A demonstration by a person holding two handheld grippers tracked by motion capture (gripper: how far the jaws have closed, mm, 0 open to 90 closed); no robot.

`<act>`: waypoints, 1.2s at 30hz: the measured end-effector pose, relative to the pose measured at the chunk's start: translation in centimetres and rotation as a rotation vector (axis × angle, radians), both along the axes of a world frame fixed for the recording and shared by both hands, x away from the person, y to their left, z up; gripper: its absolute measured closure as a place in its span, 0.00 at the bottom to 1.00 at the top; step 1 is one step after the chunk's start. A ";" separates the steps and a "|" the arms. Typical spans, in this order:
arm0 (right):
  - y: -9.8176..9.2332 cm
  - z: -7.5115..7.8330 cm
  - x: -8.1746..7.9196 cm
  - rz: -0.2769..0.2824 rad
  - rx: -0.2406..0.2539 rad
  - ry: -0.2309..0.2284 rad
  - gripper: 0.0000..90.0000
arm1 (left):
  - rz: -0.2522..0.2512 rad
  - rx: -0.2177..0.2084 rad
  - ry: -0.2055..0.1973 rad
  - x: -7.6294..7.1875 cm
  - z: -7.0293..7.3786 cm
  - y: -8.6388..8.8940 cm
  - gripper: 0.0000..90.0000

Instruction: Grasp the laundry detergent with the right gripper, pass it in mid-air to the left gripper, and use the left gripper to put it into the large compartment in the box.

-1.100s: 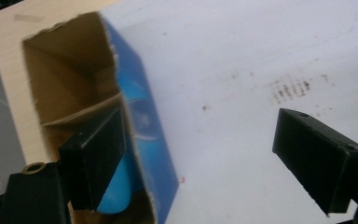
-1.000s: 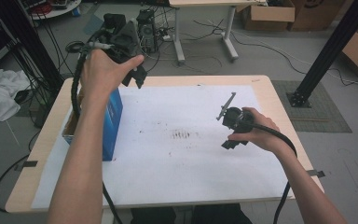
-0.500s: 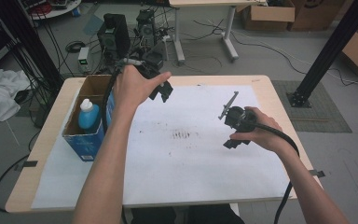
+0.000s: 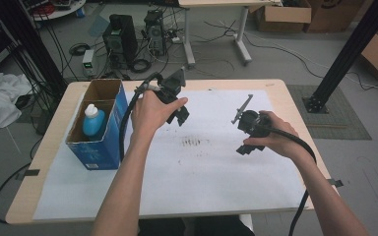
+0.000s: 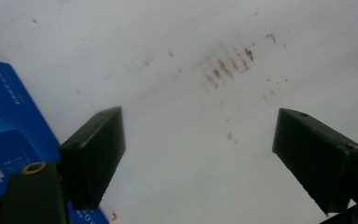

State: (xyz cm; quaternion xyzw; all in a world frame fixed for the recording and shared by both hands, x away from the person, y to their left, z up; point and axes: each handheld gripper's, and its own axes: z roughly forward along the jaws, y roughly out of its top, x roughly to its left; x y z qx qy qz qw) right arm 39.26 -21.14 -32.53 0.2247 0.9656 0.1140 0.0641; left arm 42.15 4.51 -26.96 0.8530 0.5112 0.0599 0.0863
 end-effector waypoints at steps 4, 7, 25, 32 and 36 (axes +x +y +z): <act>0.1 0.1 0.2 0.002 0.000 -0.005 0.19 | 0.001 0.006 0.022 -0.1 -1.4 0.1 0.20; 0.2 0.0 0.2 0.000 0.000 0.000 0.19 | -0.004 0.011 0.035 -0.1 -2.1 0.1 0.20; -0.2 0.2 0.3 -0.014 -0.004 -0.001 0.19 | 0.002 0.001 0.038 -0.2 -2.7 0.3 0.20; -0.4 0.3 0.3 -0.013 -0.004 -0.004 0.19 | 0.005 -0.005 0.038 -0.3 -2.7 0.3 0.20; -0.4 0.4 0.4 -0.014 -0.003 -0.008 0.19 | 0.006 -0.004 0.039 -0.4 -2.7 0.3 0.20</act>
